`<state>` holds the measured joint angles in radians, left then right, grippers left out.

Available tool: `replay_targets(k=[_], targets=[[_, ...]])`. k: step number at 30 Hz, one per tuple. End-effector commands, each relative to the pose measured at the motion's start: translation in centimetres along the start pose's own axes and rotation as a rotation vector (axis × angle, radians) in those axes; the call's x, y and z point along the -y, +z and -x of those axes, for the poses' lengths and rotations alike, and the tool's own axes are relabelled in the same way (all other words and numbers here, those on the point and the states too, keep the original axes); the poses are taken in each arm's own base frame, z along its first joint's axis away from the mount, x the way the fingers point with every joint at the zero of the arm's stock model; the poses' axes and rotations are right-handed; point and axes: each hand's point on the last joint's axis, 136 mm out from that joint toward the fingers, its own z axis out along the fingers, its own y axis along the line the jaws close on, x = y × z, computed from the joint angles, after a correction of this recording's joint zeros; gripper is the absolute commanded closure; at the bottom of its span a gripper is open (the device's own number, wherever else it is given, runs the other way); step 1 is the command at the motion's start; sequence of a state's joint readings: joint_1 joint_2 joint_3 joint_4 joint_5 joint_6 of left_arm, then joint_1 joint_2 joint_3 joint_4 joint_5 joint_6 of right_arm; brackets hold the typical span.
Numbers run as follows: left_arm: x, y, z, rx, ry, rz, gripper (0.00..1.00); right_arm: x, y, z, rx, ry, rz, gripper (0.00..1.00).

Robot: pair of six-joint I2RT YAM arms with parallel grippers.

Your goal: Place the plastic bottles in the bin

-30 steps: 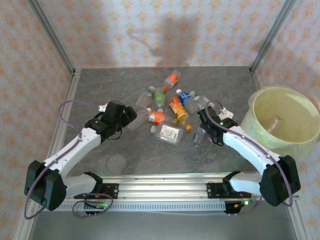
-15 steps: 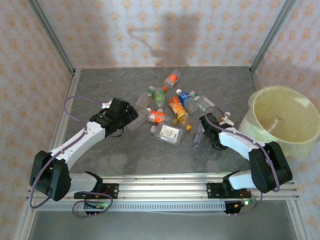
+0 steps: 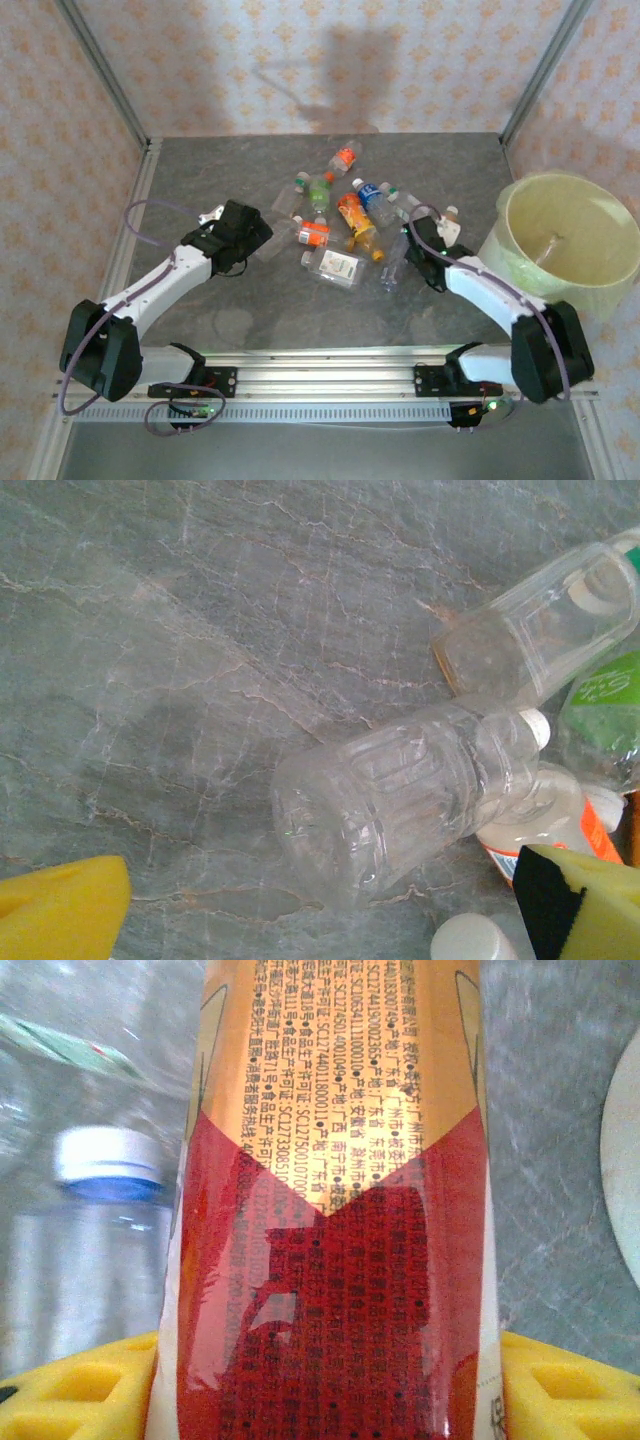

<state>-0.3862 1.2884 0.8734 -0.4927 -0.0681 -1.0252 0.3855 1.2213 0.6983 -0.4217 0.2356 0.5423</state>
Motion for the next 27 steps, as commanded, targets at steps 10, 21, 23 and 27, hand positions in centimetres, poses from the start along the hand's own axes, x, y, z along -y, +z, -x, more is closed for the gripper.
replay_targets(k=[10,21,23,27], targets=[[-2.0,-2.5,1.0,0.076,-0.174,0.004,0.00,-5.2,-16.0,11.6,0.343,-0.135,0.429,0.51],[-2.3,-1.8,0.3,0.036,-0.254,0.027,0.00,0.2,-24.0,18.1,0.470,-0.150,0.216,0.57],[-2.3,-1.5,0.3,0.037,-0.224,0.037,0.00,1.5,-24.0,17.9,0.447,-0.147,0.180,0.58],[-2.7,-0.2,-0.6,-0.004,-0.210,0.098,0.00,5.3,-24.4,18.3,0.419,-0.112,0.041,0.56]])
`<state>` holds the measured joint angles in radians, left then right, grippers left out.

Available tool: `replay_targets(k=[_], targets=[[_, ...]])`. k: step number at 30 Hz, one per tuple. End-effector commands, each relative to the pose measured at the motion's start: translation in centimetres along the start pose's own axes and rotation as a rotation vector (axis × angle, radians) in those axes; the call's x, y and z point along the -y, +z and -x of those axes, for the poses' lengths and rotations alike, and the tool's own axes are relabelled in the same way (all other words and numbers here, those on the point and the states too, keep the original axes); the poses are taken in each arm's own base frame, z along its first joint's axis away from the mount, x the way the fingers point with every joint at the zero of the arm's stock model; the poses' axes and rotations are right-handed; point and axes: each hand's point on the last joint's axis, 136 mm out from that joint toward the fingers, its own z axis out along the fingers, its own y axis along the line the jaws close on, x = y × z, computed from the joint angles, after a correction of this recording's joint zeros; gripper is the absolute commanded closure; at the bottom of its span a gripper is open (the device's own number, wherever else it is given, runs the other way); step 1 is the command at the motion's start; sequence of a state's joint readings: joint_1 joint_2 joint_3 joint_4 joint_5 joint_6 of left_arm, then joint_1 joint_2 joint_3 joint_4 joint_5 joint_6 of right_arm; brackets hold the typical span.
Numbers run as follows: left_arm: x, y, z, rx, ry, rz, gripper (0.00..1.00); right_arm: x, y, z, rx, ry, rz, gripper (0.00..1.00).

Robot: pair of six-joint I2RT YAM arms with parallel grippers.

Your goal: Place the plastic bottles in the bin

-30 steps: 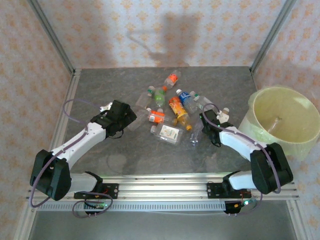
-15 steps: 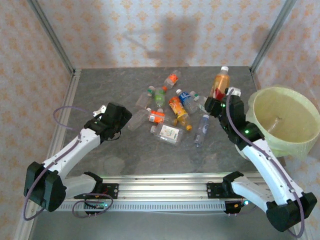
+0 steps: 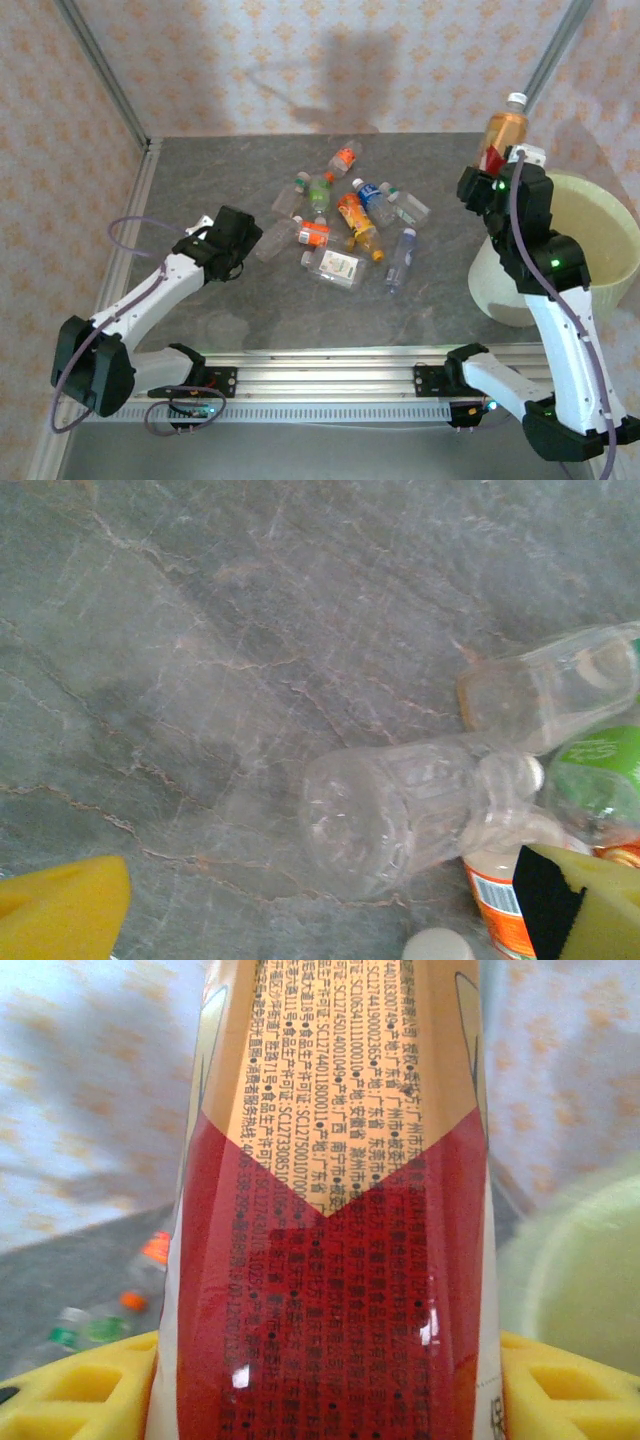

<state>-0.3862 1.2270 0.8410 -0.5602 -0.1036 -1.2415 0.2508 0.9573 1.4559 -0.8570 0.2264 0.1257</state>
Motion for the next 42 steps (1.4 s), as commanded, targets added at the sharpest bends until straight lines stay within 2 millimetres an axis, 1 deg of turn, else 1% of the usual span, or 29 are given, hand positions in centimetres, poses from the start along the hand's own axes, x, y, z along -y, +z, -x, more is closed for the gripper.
replay_targets(k=[1,2,3,5,8,11,13,16,19,21,24,26,29,31,32,33,37,39,42], targets=[[0.2,1.1,-0.9,-0.052,-0.001,0.030,0.00,4.4,-1.5,-0.6,-0.058,-0.052,-0.178,0.55],[1.1,1.4,-1.4,-0.083,0.005,-0.003,0.00,5.7,-1.8,-0.5,-0.062,-0.053,-0.231,0.55],[1.6,1.5,-1.7,-0.102,0.014,-0.011,0.00,6.9,-1.9,-0.5,-0.071,-0.056,-0.283,0.55],[1.8,1.7,-2.0,-0.118,0.046,0.008,0.00,9.4,-1.9,-1.0,-0.098,-0.059,-0.386,0.55],[2.0,1.9,-2.3,-0.141,0.077,0.020,0.00,12.7,-1.6,-2.2,-0.157,-0.033,-0.498,0.55],[2.7,1.7,-2.4,-0.153,0.099,0.002,0.00,15.3,-1.3,-3.3,-0.190,0.031,-0.567,0.54],[2.7,1.5,-2.1,-0.146,0.124,0.013,0.00,16.8,-1.3,-3.9,-0.202,0.068,-0.611,0.53],[1.8,1.5,-2.0,-0.144,0.153,0.072,0.00,18.2,-1.3,-4.8,-0.223,0.092,-0.664,0.52],[1.7,1.6,-2.1,-0.144,0.131,0.061,0.00,20.3,-1.9,-5.6,-0.247,0.122,-0.785,0.46],[1.7,1.7,-2.2,-0.140,0.105,0.040,0.00,21.1,-1.6,-6.2,-0.271,0.156,-0.818,0.44],[1.4,1.6,-2.2,-0.135,0.100,0.034,0.00,21.5,-0.4,-6.9,-0.269,0.187,-0.829,0.41],[1.0,1.5,-2.0,-0.128,0.118,0.057,0.00,22.0,-0.4,-7.2,-0.267,0.200,-0.862,0.37],[0.9,1.4,-2.0,-0.136,0.138,0.073,0.00,22.4,-0.9,-7.1,-0.251,0.209,-0.900,0.26],[1.0,1.5,-2.2,-0.144,0.142,0.071,0.00,21.9,-1.1,-6.9,-0.237,0.224,-0.869,0.17],[1.1,1.5,-2.3,-0.150,0.142,0.071,0.00,21.4,-1.1,-6.5,-0.222,0.236,-0.835,0.11],[1.2,1.5,-2.4,-0.158,0.137,0.068,0.00,21.0,-1.3,-6.2,-0.211,0.246,-0.811,0.09],[1.5,1.5,-3.3,-0.196,0.077,0.025,0.00,19.6,-3.1,-4.1,-0.152,0.254,-0.773,0.03],[1.9,1.4,-3.5,-0.206,0.035,-0.014,0.00,18.2,-3.2,-3.2,-0.129,0.255,-0.705,0.01],[2.5,1.1,-3.8,-0.218,-0.043,-0.076,0.00,13.7,-2.2,-1.9,-0.080,0.284,-0.447,0.01]])
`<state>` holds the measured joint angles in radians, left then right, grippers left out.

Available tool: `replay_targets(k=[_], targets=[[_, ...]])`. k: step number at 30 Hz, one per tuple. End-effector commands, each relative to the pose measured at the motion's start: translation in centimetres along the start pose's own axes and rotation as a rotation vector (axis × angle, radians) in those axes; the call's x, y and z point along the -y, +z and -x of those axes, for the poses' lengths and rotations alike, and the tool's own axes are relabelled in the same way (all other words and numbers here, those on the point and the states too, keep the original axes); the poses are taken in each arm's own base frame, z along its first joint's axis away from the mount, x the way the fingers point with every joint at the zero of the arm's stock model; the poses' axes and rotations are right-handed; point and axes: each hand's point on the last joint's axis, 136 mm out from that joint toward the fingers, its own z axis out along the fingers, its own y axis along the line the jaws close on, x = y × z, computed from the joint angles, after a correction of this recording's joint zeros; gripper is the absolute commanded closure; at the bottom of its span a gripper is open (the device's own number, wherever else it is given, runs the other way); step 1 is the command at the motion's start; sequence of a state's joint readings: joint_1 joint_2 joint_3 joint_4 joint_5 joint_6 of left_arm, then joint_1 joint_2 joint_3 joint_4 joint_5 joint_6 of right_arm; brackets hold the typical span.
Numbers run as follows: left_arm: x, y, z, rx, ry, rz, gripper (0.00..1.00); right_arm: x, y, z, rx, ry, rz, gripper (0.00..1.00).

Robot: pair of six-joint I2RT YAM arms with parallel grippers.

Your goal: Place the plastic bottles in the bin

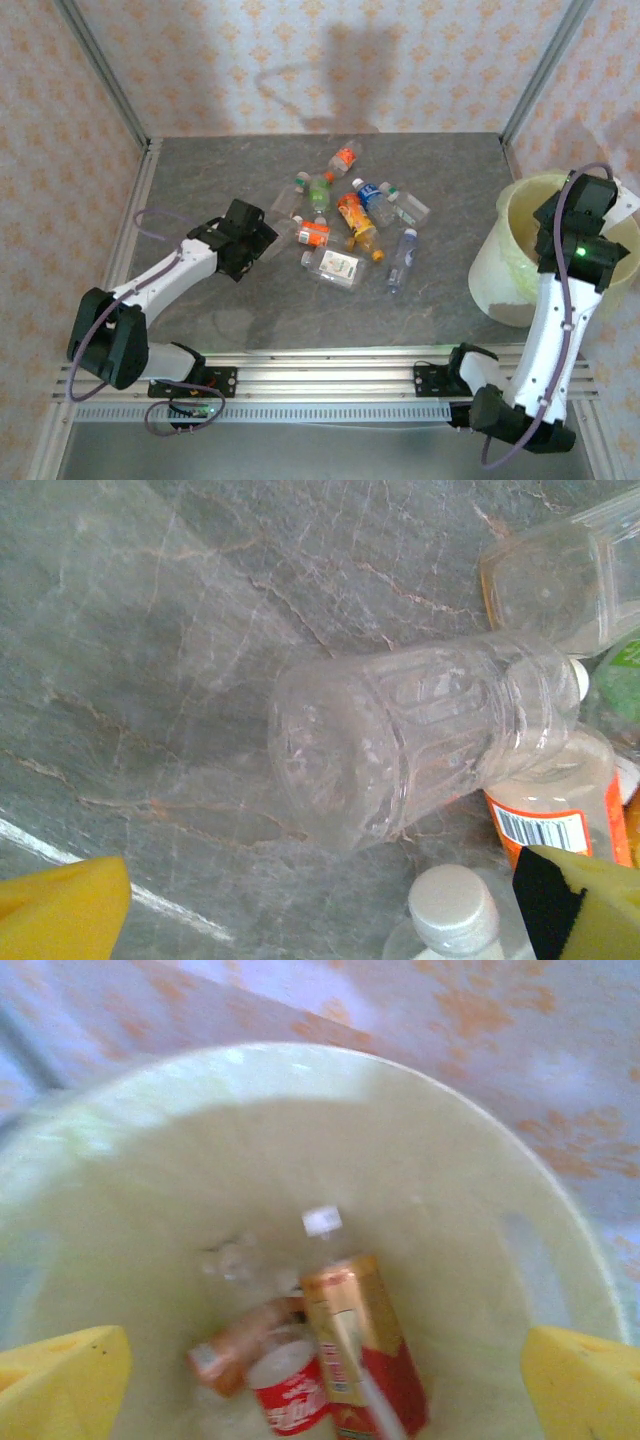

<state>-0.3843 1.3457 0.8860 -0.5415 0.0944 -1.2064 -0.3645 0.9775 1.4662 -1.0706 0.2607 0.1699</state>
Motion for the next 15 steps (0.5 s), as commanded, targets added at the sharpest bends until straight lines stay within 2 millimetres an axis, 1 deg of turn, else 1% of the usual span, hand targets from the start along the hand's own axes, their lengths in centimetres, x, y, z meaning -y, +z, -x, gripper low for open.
replay_targets(k=[1,4,6,7,9,11,13,15], targets=[[1.4,-0.7,-0.3,-0.018,-0.106,-0.111,0.00,-4.8,-2.9,-0.1,-0.007,0.053,0.313,0.00],[2.9,-1.3,-0.3,-0.028,-0.155,-0.197,0.00,-10.7,-5.8,-0.1,-0.034,0.099,0.672,0.01],[4.0,-2.5,0.5,0.003,-0.088,-0.230,0.00,-14.0,-7.7,-0.4,-0.062,0.122,0.890,0.01],[4.5,-3.4,1.1,0.036,-0.006,-0.222,0.00,-15.3,-8.4,-0.6,-0.075,0.134,0.977,0.01],[4.9,-5.1,2.5,0.104,0.219,-0.156,0.00,-16.9,-9.3,-1.1,-0.092,0.128,1.072,0.01],[4.3,-6.0,3.8,0.155,0.455,-0.042,0.00,-18.0,-9.8,-1.9,-0.095,0.087,1.128,0.01],[4.2,-6.4,4.3,0.175,0.635,-0.001,0.00,-18.8,-10.1,-2.8,-0.103,0.047,1.164,0.01],[4.5,-6.2,4.1,0.170,0.798,0.002,0.00,-19.7,-10.5,-3.6,-0.117,0.019,1.202,0.01]])
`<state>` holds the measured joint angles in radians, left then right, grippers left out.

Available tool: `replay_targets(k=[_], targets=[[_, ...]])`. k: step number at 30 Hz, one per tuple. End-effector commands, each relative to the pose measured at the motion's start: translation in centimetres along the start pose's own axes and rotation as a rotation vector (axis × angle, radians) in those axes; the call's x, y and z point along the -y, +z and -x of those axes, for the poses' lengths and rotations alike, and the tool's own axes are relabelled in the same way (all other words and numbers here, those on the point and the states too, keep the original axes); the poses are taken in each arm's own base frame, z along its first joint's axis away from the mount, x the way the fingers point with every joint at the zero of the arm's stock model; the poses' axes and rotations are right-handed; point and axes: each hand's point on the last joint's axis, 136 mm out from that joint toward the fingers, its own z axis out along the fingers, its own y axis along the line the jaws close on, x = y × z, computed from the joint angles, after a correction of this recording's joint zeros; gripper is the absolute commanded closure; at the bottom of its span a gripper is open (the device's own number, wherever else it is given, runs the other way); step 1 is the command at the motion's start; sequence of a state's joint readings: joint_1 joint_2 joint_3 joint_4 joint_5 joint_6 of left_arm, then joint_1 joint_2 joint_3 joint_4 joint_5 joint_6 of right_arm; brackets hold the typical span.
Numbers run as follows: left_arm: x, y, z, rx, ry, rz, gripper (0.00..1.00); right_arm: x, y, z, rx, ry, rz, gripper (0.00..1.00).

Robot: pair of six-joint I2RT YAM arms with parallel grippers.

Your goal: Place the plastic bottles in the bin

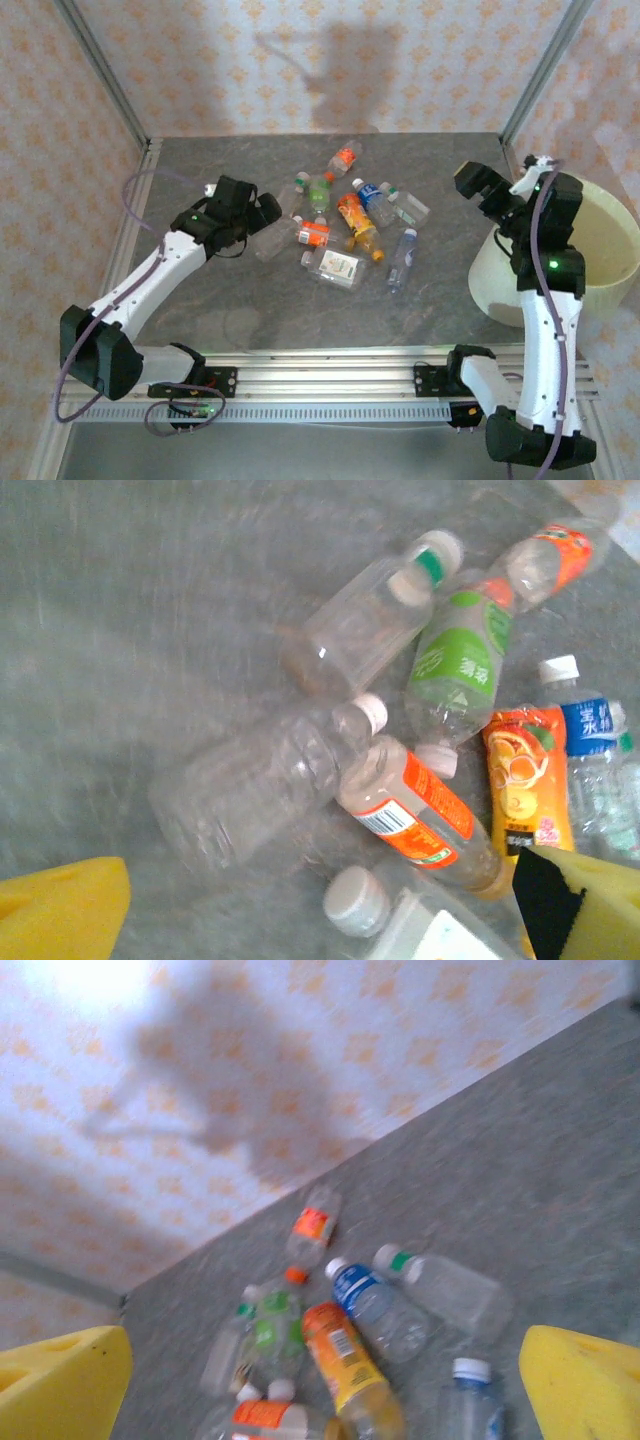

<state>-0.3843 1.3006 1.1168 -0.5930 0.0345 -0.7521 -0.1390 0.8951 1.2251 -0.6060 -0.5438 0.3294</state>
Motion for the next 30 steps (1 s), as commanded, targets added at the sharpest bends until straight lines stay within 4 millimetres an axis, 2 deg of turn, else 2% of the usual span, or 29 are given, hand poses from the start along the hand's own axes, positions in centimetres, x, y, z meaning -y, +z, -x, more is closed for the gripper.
replay_targets(k=[1,4,8,12,14,18,21,25,30], targets=[[-2.4,0.4,-1.1,-0.065,0.455,0.108,0.00,-4.0,0.2,0.0,0.003,-0.060,0.190,0.01],[-2.4,1.7,-1.8,-0.117,0.623,0.109,0.00,-5.5,1.2,-0.9,-0.023,-0.074,0.251,0.01],[-3.5,3.6,-3.2,-0.255,0.769,0.124,0.00,-6.4,2.8,-1.4,-0.038,-0.082,0.257,0.01],[-3.2,4.5,-5.2,-0.405,0.844,0.061,0.02,-6.1,4.1,-1.4,-0.054,-0.083,0.210,0.01],[-3.0,5.3,-5.6,-0.440,0.878,0.045,0.02,-5.9,4.6,-1.4,-0.058,-0.080,0.187,0.01],[-3.8,8.1,-5.2,-0.490,0.951,0.121,0.03,-6.1,4.9,-1.2,-0.053,-0.072,0.179,0.01],[-3.4,9.9,-6.4,-0.561,0.966,0.077,0.05,-6.0,4.9,-1.3,-0.054,-0.065,0.171,0.01],[-4.1,11.5,-8.1,-0.639,0.959,0.073,0.11,-5.2,4.4,-1.6,-0.058,-0.068,0.127,0.01],[-4.7,12.0,-8.0,-0.595,0.947,0.098,0.28,-5.0,4.0,-2.2,-0.074,-0.069,0.129,0.01]])
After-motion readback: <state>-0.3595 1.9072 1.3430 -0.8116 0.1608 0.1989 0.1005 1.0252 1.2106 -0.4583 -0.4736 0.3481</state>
